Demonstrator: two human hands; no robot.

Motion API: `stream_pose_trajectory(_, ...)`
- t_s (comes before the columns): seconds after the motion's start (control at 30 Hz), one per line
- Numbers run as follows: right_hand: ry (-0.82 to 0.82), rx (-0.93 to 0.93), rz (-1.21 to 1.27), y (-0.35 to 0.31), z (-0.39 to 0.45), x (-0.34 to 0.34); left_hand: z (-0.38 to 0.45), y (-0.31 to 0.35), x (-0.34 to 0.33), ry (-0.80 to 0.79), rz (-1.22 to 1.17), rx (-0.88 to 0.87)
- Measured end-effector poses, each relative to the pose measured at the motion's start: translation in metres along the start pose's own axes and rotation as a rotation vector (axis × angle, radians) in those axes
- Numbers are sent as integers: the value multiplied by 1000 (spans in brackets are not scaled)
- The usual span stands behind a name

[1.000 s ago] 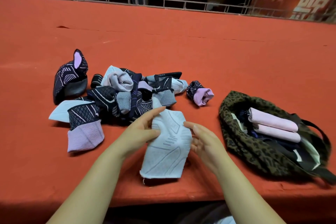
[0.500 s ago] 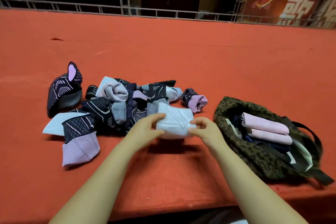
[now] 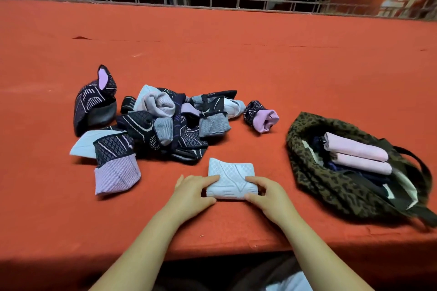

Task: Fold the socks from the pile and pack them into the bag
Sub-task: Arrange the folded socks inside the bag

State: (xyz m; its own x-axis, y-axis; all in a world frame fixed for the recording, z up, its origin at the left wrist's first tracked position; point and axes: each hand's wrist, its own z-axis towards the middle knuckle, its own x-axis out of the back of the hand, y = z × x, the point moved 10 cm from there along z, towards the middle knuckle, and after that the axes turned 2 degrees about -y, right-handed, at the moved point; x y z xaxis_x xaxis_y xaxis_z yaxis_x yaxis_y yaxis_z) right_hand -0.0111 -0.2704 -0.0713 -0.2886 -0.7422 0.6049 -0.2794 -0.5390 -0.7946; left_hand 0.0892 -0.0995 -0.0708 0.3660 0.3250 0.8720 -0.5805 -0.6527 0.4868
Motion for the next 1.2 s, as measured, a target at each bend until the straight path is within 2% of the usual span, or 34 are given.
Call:
stream_pose_trajectory(0.07, -4, 5, -77, 1, -2, -2, -1, -4, 1, 34, 28, 17)
stream_pose_trajectory(0.23, 9, 99, -203, -8, -6, -2, -4, -4, 20, 289, -48, -86)
stream_pose_trajectory(0.4, 60, 177, -312, -20, 1, 6, 6, 0, 24, 275, -52, -88)
stream_pose_trajectory(0.57, 198, 272, -430, -40, 0, 21, 7, 9, 31, 265, -118, -27)
stream_pose_trajectory(0.67, 143, 322, -380, -48, -6, 21, 1, 11, 34, 265, -122, 16)
stream_pose_trajectory(0.77, 76, 277, -159, -48, -16, 20, -7, 9, 33, 281, -186, 79)
stream_pose_trajectory(0.9, 138, 124, -30, -30, -21, 19, -18, 7, 23, 279, -307, 150)
stream_pose_trajectory(1.0, 146, 17, -127, -20, -13, 11, -19, 6, 9, 173, -264, 208)
stream_pose_trajectory(1.13, 66, -89, -461, -16, 4, 1, -17, -1, 4, 136, -25, 257)
stream_pose_trajectory(1.2, 16, -141, -560, -12, 7, -3, -15, -7, -2, 93, 20, 290)
